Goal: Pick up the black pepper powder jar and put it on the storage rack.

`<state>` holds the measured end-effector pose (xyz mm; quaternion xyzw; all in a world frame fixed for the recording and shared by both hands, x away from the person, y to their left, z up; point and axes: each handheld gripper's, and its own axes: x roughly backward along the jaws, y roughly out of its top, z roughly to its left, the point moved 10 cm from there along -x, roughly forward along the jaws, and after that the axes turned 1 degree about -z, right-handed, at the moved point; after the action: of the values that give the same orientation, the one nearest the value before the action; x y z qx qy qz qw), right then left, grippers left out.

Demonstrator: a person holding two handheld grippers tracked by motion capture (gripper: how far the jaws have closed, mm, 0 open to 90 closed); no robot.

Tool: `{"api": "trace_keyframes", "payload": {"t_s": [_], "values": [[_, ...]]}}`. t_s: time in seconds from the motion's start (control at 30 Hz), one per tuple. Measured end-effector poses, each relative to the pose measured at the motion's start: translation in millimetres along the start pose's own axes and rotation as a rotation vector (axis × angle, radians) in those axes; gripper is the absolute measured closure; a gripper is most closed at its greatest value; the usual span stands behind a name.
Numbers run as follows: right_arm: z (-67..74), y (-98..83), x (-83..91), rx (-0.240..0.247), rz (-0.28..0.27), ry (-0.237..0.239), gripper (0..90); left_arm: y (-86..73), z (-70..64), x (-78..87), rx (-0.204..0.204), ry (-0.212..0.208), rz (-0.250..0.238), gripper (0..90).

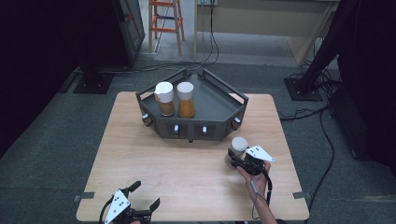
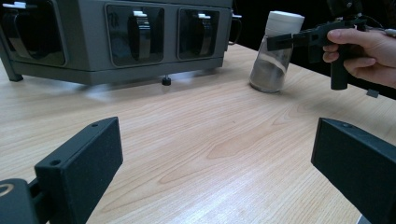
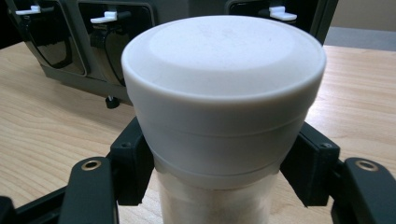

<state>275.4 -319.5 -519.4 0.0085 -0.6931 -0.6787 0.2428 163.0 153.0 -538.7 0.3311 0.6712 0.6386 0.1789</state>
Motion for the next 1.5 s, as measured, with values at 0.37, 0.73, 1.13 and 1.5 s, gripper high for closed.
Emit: {"api": "trace_keyframes", "payload": {"t_s": [0.37, 0.73, 1.13, 1.5], "values": [[3.9, 18.0, 13.0, 0.038, -0.033, 0.012, 35.0, -1.1, -0.4, -1.6, 0.001, -0.003, 0.009, 1.9], [11.6, 46.7, 22.1, 0.066, -0.051, 0.073, 35.0, -1.0, -0.5, -1.3, 0.0, -0.005, 0.009, 1.9], [19.0, 77.3, 23.8, 0.095, -0.055, 0.132, 35.0, -1.0, -0.6, -1.3, -0.001, -0.005, 0.008, 1.9], [25.4, 105.3, 23.4, 0.109, -0.067, 0.184, 35.0, -1.0, -0.1, -1.1, 0.001, -0.004, 0.008, 1.8]]}}
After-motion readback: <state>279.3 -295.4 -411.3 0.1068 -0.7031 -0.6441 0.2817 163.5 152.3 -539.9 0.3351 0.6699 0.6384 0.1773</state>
